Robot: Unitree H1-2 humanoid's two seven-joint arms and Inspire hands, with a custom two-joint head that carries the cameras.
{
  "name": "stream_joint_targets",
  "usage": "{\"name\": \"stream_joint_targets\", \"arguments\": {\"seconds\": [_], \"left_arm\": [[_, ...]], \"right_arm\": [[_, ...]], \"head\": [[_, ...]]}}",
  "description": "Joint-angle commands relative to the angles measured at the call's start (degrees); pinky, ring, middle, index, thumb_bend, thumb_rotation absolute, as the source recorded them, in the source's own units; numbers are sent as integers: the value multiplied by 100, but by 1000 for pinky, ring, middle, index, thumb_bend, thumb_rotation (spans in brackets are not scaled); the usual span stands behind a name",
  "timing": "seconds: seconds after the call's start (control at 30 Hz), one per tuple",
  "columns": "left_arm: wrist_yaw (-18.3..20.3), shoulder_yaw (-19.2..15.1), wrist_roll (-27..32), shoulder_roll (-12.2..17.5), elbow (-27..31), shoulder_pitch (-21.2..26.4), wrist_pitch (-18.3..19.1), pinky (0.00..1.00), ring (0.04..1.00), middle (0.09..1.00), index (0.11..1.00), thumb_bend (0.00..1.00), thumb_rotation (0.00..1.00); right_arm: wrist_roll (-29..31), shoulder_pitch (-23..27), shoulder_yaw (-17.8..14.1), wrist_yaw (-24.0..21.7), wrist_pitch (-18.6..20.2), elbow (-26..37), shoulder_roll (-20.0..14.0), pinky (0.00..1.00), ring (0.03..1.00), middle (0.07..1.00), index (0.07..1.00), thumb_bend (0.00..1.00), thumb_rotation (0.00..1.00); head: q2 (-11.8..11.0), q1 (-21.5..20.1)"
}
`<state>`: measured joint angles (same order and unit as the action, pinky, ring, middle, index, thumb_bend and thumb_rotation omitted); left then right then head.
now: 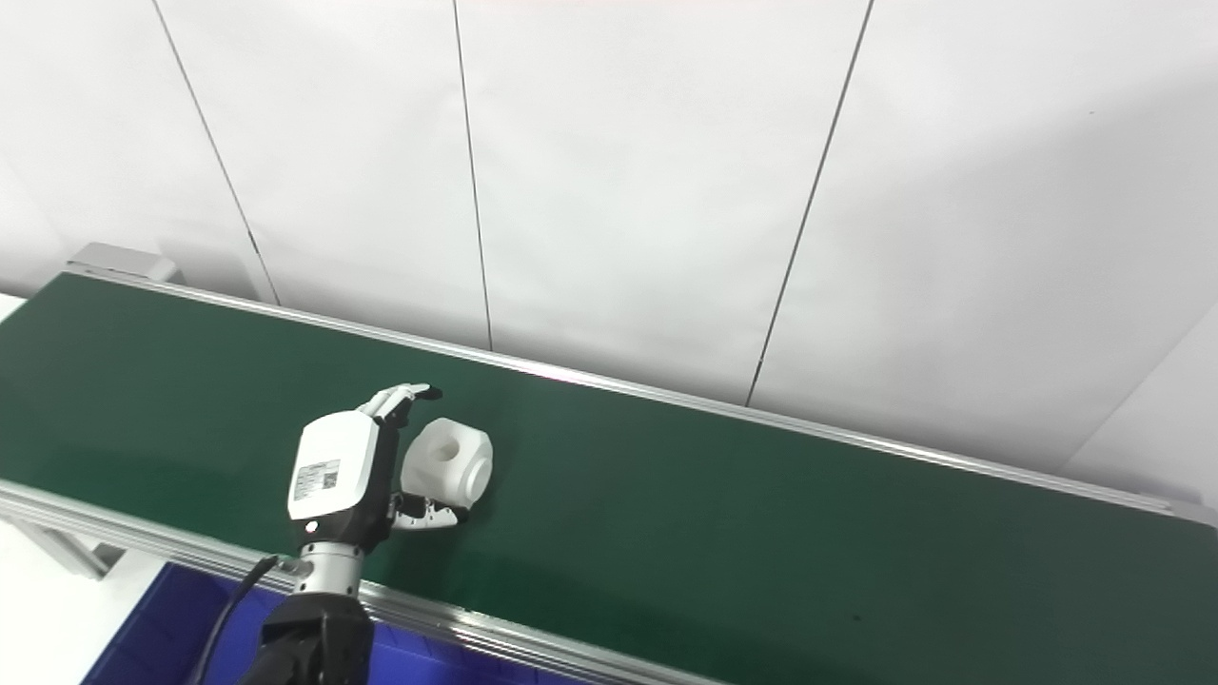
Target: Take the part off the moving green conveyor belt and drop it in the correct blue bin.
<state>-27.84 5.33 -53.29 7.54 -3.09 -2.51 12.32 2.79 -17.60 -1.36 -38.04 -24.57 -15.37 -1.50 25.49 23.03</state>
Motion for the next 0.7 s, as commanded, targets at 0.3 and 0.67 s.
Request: {"name": "stream_joint_targets", "arguments": {"seconds": [0.3,0.67], "left_arm": [[-550,178,86,-116,-834,596,-124,533,682,781,727,906,0],[-870,445,470,-94,-1750,956,-370,498,627,773,724,881,2]], "right_arm": [[60,-80,138,91,-235,254,-38,969,931,904,874,918,920],[-9,-109,213,234,-235,270,-7,946,921,902,875,912,921]], "head": [[25,-32],[43,-116]]}}
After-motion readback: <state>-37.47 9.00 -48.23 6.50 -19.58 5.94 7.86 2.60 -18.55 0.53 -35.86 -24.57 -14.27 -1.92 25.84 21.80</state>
